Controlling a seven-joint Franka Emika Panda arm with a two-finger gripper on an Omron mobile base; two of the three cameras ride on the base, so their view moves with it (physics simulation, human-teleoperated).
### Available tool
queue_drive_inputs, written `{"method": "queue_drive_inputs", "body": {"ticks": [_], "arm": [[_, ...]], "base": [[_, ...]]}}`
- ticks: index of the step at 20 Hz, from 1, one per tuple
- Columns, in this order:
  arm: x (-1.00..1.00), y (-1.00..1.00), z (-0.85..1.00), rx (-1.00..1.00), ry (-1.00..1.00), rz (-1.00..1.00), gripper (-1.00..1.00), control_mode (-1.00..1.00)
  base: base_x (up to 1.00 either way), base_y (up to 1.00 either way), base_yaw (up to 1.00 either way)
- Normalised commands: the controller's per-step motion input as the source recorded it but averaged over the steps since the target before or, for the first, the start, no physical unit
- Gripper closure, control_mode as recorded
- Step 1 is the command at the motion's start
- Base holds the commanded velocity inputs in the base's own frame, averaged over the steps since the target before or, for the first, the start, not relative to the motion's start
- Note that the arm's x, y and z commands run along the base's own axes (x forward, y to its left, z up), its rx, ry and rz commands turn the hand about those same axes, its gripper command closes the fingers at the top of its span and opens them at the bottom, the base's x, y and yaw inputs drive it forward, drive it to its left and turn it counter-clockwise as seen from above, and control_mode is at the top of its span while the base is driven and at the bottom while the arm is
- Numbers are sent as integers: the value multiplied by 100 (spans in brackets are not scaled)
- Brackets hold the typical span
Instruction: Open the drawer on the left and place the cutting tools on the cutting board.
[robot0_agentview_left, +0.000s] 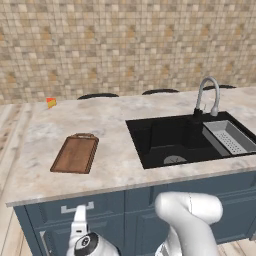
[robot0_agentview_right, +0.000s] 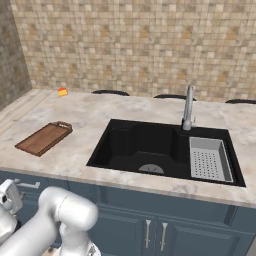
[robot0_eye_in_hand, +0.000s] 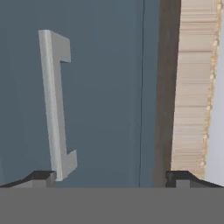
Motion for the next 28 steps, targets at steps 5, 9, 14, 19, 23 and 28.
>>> {"method": "queue_drive_inputs", "body": {"ticks": [5, 9, 14, 19, 23, 28], "arm": [[28, 14, -32, 0, -4, 0, -100, -100], [34, 14, -25, 0, -7, 0, -100, -100], [33, 17, -21, 0, -6, 0, -100, -100], [32, 17, -23, 0, -5, 0, -100, -100], [18, 12, -38, 0, -2, 0, -100, -100], [11, 3, -35, 0, -3, 0, -100, -100]], "base": [[0, 0, 0], [0, 0, 0], [0, 0, 0], [0, 0, 0], [0, 0, 0], [0, 0, 0]]}}
